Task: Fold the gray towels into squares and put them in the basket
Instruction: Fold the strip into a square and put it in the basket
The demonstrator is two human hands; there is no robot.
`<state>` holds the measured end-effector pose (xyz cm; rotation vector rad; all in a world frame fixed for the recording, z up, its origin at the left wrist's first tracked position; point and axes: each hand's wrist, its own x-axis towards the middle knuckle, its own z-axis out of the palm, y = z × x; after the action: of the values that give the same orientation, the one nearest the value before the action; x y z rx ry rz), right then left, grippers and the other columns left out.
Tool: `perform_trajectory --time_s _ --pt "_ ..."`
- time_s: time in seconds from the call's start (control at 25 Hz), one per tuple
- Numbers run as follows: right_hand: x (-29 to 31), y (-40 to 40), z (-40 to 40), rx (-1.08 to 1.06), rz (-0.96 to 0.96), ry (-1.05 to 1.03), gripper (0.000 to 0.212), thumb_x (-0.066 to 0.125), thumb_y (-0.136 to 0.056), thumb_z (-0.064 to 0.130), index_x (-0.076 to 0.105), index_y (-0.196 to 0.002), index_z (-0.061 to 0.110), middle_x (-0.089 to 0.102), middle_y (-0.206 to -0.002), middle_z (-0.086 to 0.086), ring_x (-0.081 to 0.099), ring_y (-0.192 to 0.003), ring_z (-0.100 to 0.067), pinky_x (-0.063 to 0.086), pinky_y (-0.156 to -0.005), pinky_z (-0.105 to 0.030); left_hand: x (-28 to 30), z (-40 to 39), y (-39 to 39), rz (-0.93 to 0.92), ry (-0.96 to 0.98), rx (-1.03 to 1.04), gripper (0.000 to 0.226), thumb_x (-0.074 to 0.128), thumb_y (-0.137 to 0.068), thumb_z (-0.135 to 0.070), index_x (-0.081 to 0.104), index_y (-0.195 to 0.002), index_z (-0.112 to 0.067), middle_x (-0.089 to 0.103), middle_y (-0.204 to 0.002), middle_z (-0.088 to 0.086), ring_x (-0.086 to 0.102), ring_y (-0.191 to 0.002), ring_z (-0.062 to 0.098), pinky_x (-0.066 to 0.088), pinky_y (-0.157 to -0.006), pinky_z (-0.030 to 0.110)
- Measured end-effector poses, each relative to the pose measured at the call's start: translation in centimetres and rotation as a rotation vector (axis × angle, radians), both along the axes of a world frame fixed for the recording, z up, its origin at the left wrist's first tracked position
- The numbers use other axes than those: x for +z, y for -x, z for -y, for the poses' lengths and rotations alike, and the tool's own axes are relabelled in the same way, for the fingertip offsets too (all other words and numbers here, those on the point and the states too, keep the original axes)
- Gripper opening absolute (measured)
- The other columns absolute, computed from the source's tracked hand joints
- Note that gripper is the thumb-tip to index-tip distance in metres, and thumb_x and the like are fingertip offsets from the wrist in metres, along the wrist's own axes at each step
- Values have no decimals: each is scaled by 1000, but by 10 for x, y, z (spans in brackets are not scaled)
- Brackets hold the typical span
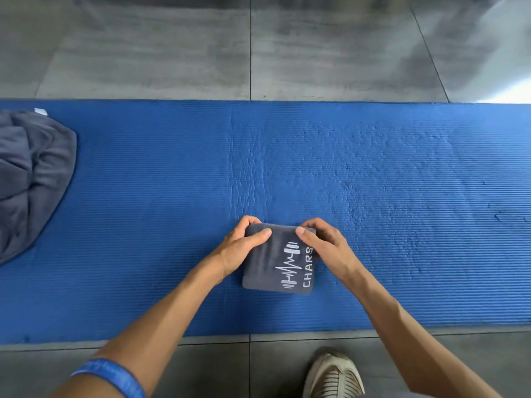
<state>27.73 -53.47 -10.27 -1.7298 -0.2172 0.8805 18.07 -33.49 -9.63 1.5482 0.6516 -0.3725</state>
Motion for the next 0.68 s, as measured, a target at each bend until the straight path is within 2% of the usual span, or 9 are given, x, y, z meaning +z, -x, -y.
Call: perform_trajectory --time_s 0.12,0.28,0.36,0.44,0.48,0.6,0.64,0.68 --pt "-10 0 2 -19 87 17 24 66 -92 37 61 -91 14 62 -78 10 56 -74 -6 46 -71 -24 -3 5 -1 -2 -65 -21 24 58 -91 -52 52 -109 -37 64 -107 -9 60 -99 9 48 -87 28" --pt "-27 8 2 -17 224 144 16 60 -97 35 59 -108 23 64 -92 10 59 -82 -6 45 -78 -24 -11 17 -8 31 -201 -8 30 51 -96 -49 46 -125 -44 59 -110 -15 57 -99 4 44 -86 26" --pt "-30 9 -3 19 471 277 26 58 -97 39 57 -118 25 58 -108 9 57 -95 -10 44 -86 -27 -15 17 -12 34 -229 5 32 51 -96 -50 46 -126 -44 59 -109 -14 58 -101 8 45 -89 28" --pt "-32 -1 -3 118 760 330 32 55 -94 43 58 -120 25 55 -121 7 54 -109 -14 43 -93 -33 -20 16 -15 28 -237 4 33 53 -95 -48 48 -127 -42 61 -111 -12 58 -105 12 45 -92 29" --pt "-27 -7 -2 165 778 315 31 56 -92 44 60 -117 26 59 -119 8 55 -108 -12 44 -93 -35 -22 14 -16 25 -234 -11 34 53 -95 -47 48 -128 -41 61 -115 -10 57 -109 13 44 -95 29" --pt "-13 -5 0 109 415 268 24 70 -86 46 62 -98 28 69 -87 10 62 -76 -8 52 -73 -32 -19 1 -33 27 -288 -120 43 55 -94 -47 47 -135 -38 56 -127 -5 52 -116 15 40 -97 29" --pt "-12 5 -2 41 323 258 26 73 -84 47 61 -92 25 68 -80 8 62 -67 -10 53 -66 -31 -16 -5 -40 37 -421 -184 46 56 -93 -50 47 -136 -36 56 -125 -2 52 -113 16 41 -94 31" --pt "-12 20 -7 -30 236 235 30 74 -83 48 58 -87 23 68 -77 4 62 -61 -13 54 -60 -33 -14 -10 -46 69 -634 -259 48 55 -92 -53 48 -136 -33 55 -123 -1 51 -111 18 42 -94 33"
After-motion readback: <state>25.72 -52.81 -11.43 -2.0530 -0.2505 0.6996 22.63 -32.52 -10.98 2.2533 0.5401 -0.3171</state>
